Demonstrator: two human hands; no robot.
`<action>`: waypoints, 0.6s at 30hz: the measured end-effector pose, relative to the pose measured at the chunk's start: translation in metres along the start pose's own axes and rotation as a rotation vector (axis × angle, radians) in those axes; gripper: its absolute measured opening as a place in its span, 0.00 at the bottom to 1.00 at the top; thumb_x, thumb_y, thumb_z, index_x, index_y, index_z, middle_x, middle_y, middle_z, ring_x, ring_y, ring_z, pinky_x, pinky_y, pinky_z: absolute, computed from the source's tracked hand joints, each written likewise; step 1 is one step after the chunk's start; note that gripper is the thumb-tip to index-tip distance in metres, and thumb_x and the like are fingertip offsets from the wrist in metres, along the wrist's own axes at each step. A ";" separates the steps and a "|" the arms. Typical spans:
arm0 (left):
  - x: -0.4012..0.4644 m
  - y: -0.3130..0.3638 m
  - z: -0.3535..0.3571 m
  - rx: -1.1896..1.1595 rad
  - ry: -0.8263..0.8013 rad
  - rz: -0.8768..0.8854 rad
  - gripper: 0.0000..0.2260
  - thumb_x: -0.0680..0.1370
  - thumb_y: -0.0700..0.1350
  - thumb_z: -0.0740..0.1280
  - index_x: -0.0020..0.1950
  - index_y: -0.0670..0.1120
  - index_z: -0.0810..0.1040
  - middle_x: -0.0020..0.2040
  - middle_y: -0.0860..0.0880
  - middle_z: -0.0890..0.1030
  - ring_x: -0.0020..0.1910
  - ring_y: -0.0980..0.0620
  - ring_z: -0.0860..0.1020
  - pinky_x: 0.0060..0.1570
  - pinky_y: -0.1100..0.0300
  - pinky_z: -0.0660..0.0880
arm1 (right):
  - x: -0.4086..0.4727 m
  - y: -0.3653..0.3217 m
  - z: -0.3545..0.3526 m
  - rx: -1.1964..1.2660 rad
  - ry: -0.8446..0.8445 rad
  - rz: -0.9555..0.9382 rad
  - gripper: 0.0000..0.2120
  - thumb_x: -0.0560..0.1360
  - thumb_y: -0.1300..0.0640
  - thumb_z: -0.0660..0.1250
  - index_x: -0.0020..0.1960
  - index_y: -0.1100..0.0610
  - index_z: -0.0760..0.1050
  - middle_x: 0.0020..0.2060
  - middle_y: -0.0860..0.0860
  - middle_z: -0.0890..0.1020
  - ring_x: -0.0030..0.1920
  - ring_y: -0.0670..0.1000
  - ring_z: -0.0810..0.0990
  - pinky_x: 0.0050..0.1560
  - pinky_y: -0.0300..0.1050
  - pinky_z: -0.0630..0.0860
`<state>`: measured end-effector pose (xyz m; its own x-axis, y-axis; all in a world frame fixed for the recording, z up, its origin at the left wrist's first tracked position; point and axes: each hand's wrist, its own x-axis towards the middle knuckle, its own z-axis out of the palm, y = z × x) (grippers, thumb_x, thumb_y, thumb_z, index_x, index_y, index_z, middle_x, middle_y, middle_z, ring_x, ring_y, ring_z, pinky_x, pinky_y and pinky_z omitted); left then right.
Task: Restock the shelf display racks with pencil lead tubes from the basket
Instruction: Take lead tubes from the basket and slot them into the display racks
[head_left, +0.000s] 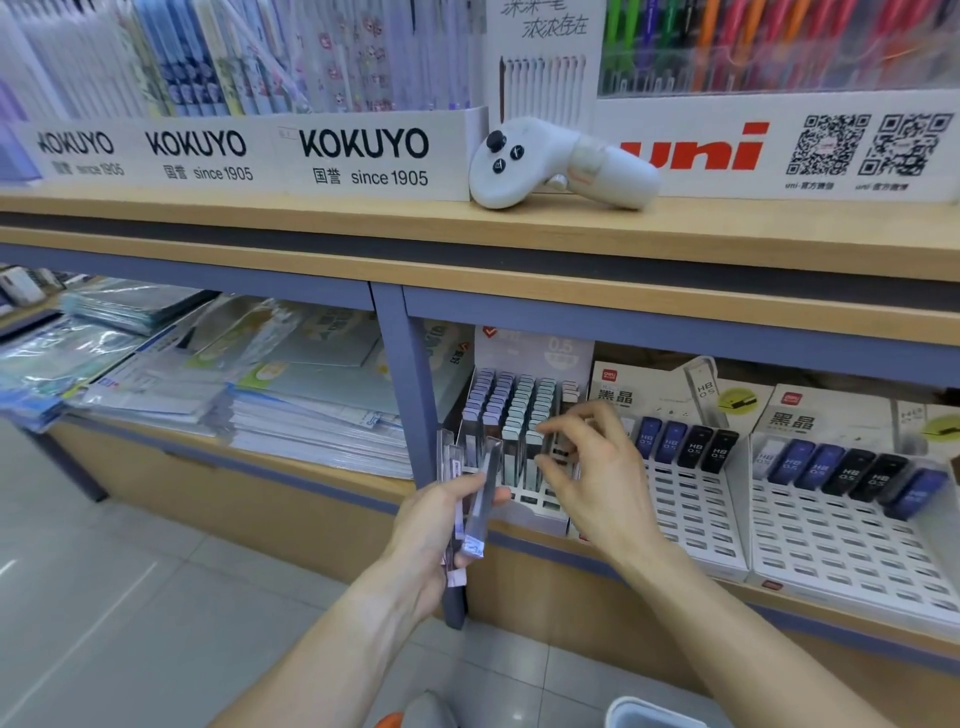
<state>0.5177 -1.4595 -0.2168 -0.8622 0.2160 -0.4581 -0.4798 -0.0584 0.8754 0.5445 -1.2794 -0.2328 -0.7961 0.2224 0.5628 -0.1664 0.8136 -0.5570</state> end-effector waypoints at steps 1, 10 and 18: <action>0.000 0.000 -0.001 -0.019 -0.008 0.004 0.14 0.79 0.47 0.71 0.60 0.40 0.81 0.47 0.47 0.88 0.24 0.54 0.69 0.20 0.64 0.61 | -0.003 -0.007 -0.004 0.055 0.019 0.009 0.15 0.74 0.58 0.75 0.58 0.49 0.78 0.53 0.43 0.73 0.46 0.43 0.77 0.46 0.49 0.80; -0.001 0.002 -0.003 -0.204 -0.015 -0.073 0.06 0.76 0.41 0.74 0.47 0.40 0.81 0.34 0.45 0.78 0.27 0.53 0.69 0.19 0.64 0.59 | -0.042 -0.036 -0.014 0.279 -0.283 -0.235 0.20 0.71 0.60 0.78 0.59 0.49 0.78 0.58 0.42 0.76 0.55 0.45 0.79 0.53 0.38 0.77; -0.003 0.002 -0.002 -0.151 -0.006 -0.093 0.07 0.77 0.41 0.72 0.51 0.38 0.82 0.38 0.44 0.83 0.24 0.53 0.68 0.18 0.64 0.59 | -0.029 -0.032 -0.011 0.244 -0.138 -0.307 0.08 0.76 0.63 0.74 0.54 0.55 0.83 0.51 0.46 0.81 0.51 0.43 0.82 0.49 0.39 0.78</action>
<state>0.5189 -1.4621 -0.2142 -0.8122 0.2330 -0.5349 -0.5768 -0.1834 0.7960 0.5794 -1.3054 -0.2245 -0.7560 -0.0984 0.6471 -0.5281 0.6758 -0.5143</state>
